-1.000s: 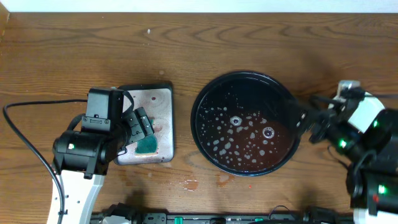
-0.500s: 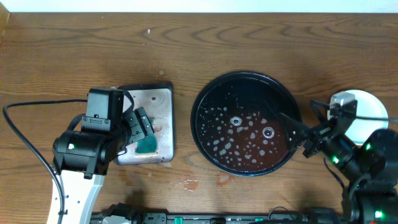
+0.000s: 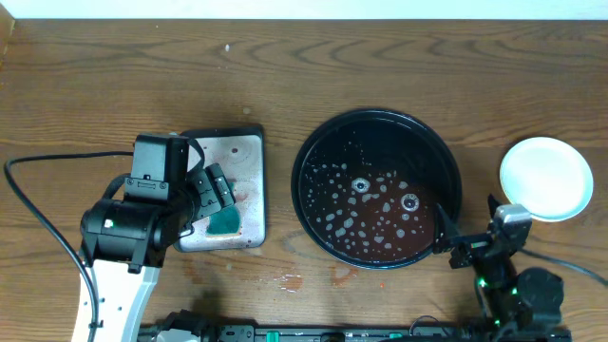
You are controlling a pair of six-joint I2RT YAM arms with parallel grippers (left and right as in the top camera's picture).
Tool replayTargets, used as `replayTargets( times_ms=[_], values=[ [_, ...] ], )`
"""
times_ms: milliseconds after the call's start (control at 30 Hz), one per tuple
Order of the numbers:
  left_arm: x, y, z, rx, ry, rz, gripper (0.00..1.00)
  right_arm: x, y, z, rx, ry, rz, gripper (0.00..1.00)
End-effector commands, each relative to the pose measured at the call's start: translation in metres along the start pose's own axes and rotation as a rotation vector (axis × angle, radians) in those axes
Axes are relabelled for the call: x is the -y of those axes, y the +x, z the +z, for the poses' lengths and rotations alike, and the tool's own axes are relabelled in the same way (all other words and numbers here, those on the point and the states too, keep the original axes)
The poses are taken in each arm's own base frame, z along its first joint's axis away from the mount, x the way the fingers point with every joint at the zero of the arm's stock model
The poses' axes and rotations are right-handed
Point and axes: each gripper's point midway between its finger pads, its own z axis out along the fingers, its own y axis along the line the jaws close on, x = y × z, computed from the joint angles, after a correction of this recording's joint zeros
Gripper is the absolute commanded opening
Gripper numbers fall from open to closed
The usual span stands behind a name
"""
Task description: Clean dirty plates on tray and stack at the side
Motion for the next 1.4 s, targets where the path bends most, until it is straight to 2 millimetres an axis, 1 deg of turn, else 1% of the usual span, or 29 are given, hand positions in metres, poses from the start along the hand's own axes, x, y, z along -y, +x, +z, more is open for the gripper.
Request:
replayTargets(
  times_ms=[0,200,267,367,1033,1133,1267,1300,1367],
  values=[
    [0.001,-0.005,-0.004,0.015,0.001,0.007,0.89,0.007,0.01,0.007,0.031,0.026,-0.019,0.99],
    [0.001,-0.005,-0.004,0.015,0.001,0.007,0.89,0.012,0.02,0.021,0.116,0.014,-0.035,0.99],
    [0.001,-0.005,-0.004,0.015,0.001,0.007,0.89,0.011,0.018,0.021,0.124,0.013,-0.036,0.99],
    [0.001,-0.005,-0.004,0.015,0.0,0.007,0.89,0.012,0.021,0.021,0.113,0.017,-0.034,0.99],
    [0.0,-0.004,-0.005,0.017,0.001,0.013,0.89,0.012,0.021,0.021,0.112,0.017,-0.034,0.99],
    [-0.012,-0.019,-0.013,0.13,-0.058,0.035,0.89,0.012,0.021,0.021,0.113,0.018,-0.034,0.99],
    [-0.013,-0.041,-0.021,0.358,0.009,0.011,0.89,0.012,0.021,0.021,0.113,0.018,-0.034,0.99],
    [-0.014,-0.045,-0.022,0.414,0.033,-0.003,0.89,0.012,0.021,0.021,0.112,0.017,-0.034,0.99],
    [-0.017,-0.046,-0.019,0.504,0.071,-0.025,0.89,0.012,0.021,0.021,0.112,0.017,-0.034,0.99]
  ],
)
